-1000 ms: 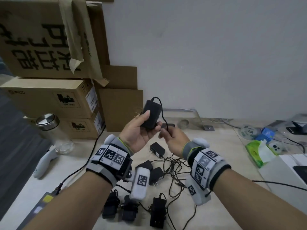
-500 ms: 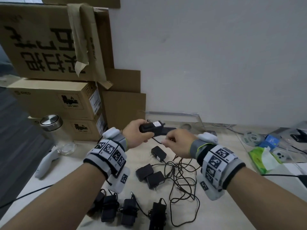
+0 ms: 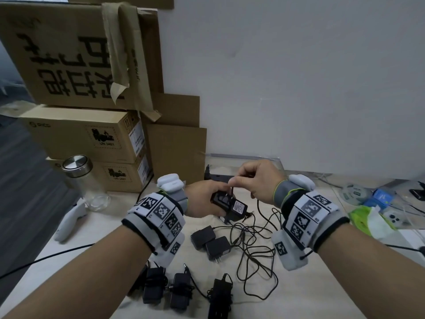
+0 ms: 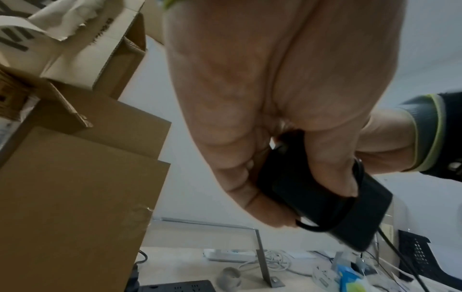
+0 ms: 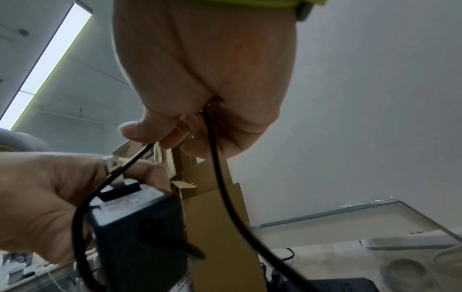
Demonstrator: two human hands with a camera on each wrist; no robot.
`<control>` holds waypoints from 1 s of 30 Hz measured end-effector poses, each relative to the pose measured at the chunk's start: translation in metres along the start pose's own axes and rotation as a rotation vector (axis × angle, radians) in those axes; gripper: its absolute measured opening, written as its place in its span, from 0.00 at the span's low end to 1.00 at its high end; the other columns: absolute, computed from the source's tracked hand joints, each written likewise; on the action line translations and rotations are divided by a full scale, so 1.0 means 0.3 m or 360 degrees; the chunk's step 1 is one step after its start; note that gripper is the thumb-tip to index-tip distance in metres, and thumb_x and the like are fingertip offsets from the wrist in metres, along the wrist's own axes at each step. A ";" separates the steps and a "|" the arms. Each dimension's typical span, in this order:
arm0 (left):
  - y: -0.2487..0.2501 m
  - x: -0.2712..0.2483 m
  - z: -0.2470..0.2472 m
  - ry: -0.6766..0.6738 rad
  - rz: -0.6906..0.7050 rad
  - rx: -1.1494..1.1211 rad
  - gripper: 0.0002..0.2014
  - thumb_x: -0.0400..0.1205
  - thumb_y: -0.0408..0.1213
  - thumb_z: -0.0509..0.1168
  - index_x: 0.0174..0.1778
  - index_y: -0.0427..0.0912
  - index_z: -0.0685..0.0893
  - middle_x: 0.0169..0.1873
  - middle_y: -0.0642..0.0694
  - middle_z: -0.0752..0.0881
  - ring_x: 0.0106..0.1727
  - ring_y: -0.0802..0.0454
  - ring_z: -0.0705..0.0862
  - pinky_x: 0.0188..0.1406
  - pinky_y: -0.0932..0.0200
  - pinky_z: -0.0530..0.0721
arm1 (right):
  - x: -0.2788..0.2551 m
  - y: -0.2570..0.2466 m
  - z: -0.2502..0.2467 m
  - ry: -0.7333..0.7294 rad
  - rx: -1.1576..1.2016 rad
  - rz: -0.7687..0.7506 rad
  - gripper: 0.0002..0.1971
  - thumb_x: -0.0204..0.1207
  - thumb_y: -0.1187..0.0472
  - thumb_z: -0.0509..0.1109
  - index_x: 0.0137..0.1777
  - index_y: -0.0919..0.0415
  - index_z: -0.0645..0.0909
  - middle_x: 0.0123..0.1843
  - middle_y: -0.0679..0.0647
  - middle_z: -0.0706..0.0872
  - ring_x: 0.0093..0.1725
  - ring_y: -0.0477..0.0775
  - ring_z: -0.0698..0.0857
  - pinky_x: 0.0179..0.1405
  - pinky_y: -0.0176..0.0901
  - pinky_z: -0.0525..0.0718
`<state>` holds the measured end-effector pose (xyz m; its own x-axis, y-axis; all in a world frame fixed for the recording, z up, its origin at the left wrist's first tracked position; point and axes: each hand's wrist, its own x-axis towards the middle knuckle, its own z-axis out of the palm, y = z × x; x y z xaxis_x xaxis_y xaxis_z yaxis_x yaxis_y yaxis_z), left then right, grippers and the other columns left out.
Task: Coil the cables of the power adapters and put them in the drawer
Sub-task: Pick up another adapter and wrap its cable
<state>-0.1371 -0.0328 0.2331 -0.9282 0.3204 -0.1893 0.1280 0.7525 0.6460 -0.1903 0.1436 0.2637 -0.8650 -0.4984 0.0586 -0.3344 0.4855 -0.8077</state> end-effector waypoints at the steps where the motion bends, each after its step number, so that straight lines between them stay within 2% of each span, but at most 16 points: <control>1: 0.002 -0.002 -0.005 -0.0014 -0.0018 0.0017 0.15 0.77 0.38 0.73 0.58 0.49 0.80 0.47 0.53 0.87 0.48 0.53 0.86 0.49 0.58 0.85 | -0.001 -0.002 -0.002 0.0027 0.0019 -0.0032 0.11 0.68 0.58 0.81 0.30 0.57 0.83 0.20 0.41 0.77 0.23 0.41 0.73 0.25 0.35 0.78; 4: -0.006 -0.015 -0.009 -0.0047 -0.0184 -0.0150 0.09 0.81 0.40 0.69 0.55 0.49 0.77 0.41 0.51 0.87 0.41 0.53 0.87 0.42 0.59 0.86 | -0.002 -0.009 -0.012 0.0124 0.0110 -0.0132 0.09 0.68 0.62 0.80 0.34 0.66 0.86 0.22 0.43 0.78 0.23 0.37 0.72 0.26 0.26 0.73; 7: -0.008 -0.019 0.005 -0.0088 -0.0206 -0.0184 0.09 0.82 0.41 0.69 0.54 0.48 0.78 0.39 0.49 0.87 0.38 0.52 0.87 0.43 0.55 0.88 | 0.002 -0.012 -0.007 0.0103 0.0098 -0.0145 0.08 0.67 0.63 0.81 0.34 0.66 0.86 0.22 0.43 0.78 0.22 0.37 0.72 0.26 0.24 0.72; 11: 0.007 -0.014 0.006 -0.0072 -0.0031 -0.0006 0.14 0.78 0.42 0.72 0.57 0.48 0.78 0.43 0.52 0.86 0.41 0.53 0.86 0.43 0.55 0.86 | 0.021 0.011 0.012 0.0098 0.0087 -0.0070 0.09 0.66 0.60 0.82 0.30 0.58 0.85 0.25 0.47 0.81 0.25 0.40 0.76 0.29 0.32 0.78; 13: 0.003 -0.016 -0.007 -0.0018 0.0087 -0.0164 0.15 0.77 0.37 0.74 0.57 0.45 0.80 0.42 0.52 0.86 0.41 0.55 0.85 0.43 0.59 0.84 | 0.030 0.036 0.022 0.0120 0.0154 -0.0003 0.10 0.68 0.59 0.81 0.28 0.54 0.85 0.24 0.43 0.83 0.27 0.40 0.80 0.34 0.33 0.82; 15: -0.007 -0.023 -0.014 0.0029 0.0176 -0.0338 0.14 0.75 0.32 0.75 0.55 0.40 0.81 0.40 0.52 0.85 0.39 0.58 0.84 0.44 0.63 0.83 | 0.029 0.058 0.032 0.0135 0.0150 0.0085 0.12 0.70 0.56 0.79 0.27 0.52 0.84 0.23 0.42 0.82 0.26 0.40 0.78 0.31 0.35 0.80; 17: -0.017 -0.031 -0.017 0.0134 0.0184 -0.0454 0.13 0.75 0.29 0.75 0.52 0.42 0.81 0.40 0.52 0.85 0.39 0.60 0.83 0.44 0.64 0.82 | 0.021 0.075 0.043 0.0145 0.0264 0.0200 0.14 0.75 0.58 0.75 0.28 0.55 0.82 0.22 0.46 0.78 0.23 0.45 0.73 0.22 0.36 0.71; 19: -0.022 -0.037 -0.016 0.0330 0.0098 -0.0770 0.13 0.77 0.27 0.72 0.54 0.44 0.81 0.44 0.48 0.87 0.43 0.56 0.87 0.46 0.64 0.85 | 0.005 0.088 0.058 0.0109 0.0465 0.0368 0.15 0.82 0.64 0.66 0.32 0.59 0.81 0.21 0.48 0.72 0.20 0.45 0.66 0.19 0.36 0.63; 20: -0.022 -0.038 -0.009 0.0429 0.0042 -0.1060 0.12 0.79 0.26 0.69 0.55 0.42 0.80 0.48 0.42 0.87 0.46 0.52 0.89 0.48 0.61 0.87 | -0.005 0.096 0.069 0.0075 0.0458 0.0429 0.15 0.83 0.63 0.63 0.33 0.60 0.82 0.24 0.50 0.71 0.21 0.46 0.65 0.20 0.37 0.62; 22: -0.023 -0.025 0.004 0.0662 -0.0037 -0.1609 0.09 0.81 0.23 0.65 0.55 0.36 0.78 0.54 0.33 0.84 0.49 0.43 0.89 0.51 0.53 0.90 | -0.029 0.106 0.096 -0.0054 0.0185 0.0457 0.17 0.84 0.53 0.62 0.40 0.60 0.86 0.28 0.52 0.73 0.23 0.49 0.67 0.19 0.37 0.66; 23: -0.028 -0.012 0.011 0.0805 -0.0099 -0.1714 0.08 0.81 0.23 0.65 0.54 0.33 0.78 0.55 0.30 0.84 0.48 0.42 0.90 0.52 0.50 0.90 | -0.037 0.110 0.111 -0.0142 -0.0011 0.0419 0.17 0.84 0.51 0.61 0.44 0.60 0.87 0.29 0.50 0.75 0.24 0.48 0.70 0.21 0.37 0.68; 24: -0.037 -0.001 0.018 0.0934 -0.0167 -0.1662 0.07 0.81 0.24 0.67 0.53 0.32 0.79 0.54 0.29 0.84 0.47 0.41 0.90 0.52 0.46 0.90 | -0.045 0.107 0.124 -0.0230 -0.0200 0.0350 0.16 0.84 0.52 0.60 0.47 0.59 0.88 0.30 0.47 0.76 0.26 0.46 0.73 0.25 0.36 0.70; 26: -0.064 0.013 0.035 0.1073 -0.0258 -0.1242 0.10 0.77 0.32 0.74 0.50 0.37 0.81 0.46 0.34 0.89 0.41 0.43 0.91 0.49 0.42 0.90 | -0.049 0.085 0.141 -0.0352 -0.0476 0.0201 0.15 0.84 0.54 0.60 0.50 0.58 0.87 0.35 0.44 0.81 0.37 0.46 0.80 0.36 0.38 0.73; 28: -0.094 0.012 0.041 0.1046 -0.0301 -0.0695 0.12 0.73 0.40 0.78 0.48 0.47 0.82 0.35 0.48 0.90 0.36 0.50 0.90 0.42 0.51 0.89 | -0.049 0.051 0.138 -0.0347 -0.0641 0.0123 0.15 0.83 0.52 0.61 0.45 0.56 0.87 0.40 0.48 0.86 0.42 0.50 0.83 0.41 0.40 0.76; 30: -0.122 0.004 0.042 0.0959 -0.0337 -0.0251 0.14 0.72 0.43 0.78 0.46 0.56 0.80 0.35 0.58 0.86 0.39 0.55 0.87 0.38 0.59 0.82 | -0.045 0.014 0.108 -0.0271 -0.0712 0.0072 0.17 0.81 0.49 0.63 0.41 0.59 0.86 0.33 0.51 0.84 0.34 0.50 0.81 0.34 0.41 0.75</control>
<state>-0.1385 -0.0528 0.1997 -0.9667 -0.2383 0.0937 -0.0891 0.6560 0.7495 -0.1677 0.1291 0.2405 -0.8212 -0.5621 -0.0982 -0.4583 0.7523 -0.4734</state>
